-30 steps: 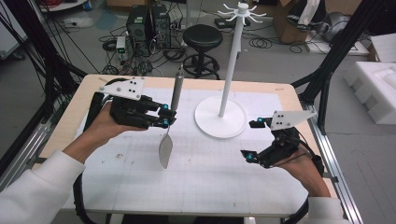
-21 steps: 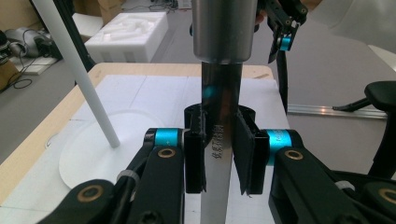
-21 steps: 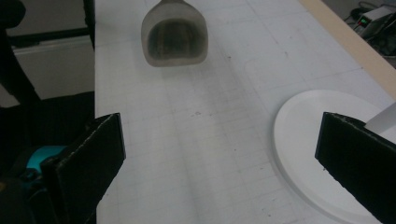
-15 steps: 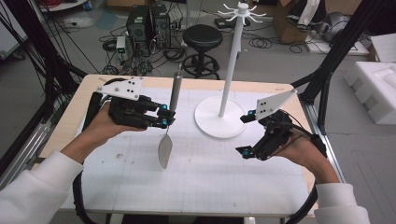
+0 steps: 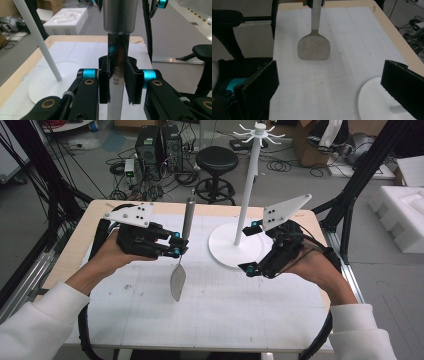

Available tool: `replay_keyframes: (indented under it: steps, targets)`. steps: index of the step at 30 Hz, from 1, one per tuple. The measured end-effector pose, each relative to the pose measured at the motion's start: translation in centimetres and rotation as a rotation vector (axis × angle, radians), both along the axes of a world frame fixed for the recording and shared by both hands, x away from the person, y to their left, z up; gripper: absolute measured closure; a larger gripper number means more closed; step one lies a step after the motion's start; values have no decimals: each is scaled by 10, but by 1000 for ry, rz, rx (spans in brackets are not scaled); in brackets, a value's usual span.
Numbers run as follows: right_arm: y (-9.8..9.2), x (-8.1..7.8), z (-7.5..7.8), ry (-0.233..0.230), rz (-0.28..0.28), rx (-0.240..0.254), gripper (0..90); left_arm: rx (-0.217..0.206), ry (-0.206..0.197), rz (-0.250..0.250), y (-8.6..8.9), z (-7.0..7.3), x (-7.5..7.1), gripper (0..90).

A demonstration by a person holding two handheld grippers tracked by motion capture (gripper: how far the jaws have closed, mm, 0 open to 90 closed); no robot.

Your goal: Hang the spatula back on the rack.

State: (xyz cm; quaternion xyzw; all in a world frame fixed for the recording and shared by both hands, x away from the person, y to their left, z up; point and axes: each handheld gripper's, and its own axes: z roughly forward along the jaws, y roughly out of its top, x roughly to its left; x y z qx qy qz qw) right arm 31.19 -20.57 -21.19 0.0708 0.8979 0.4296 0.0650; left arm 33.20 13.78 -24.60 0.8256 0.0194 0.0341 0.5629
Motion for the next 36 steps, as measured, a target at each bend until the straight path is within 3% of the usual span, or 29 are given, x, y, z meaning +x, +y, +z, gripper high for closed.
replay_keyframes:
  steps: [11,14,36]
  targets:
    - [26,2,24,-4,38,34,10,-12,14,-6,-4,-2,-1,751]
    - [34,4,29,-28,58,65,58,-12,14,-13,-6,-2,-1,751]
    - [71,14,46,-31,137,175,95,-13,19,-27,-10,-4,-1,751]
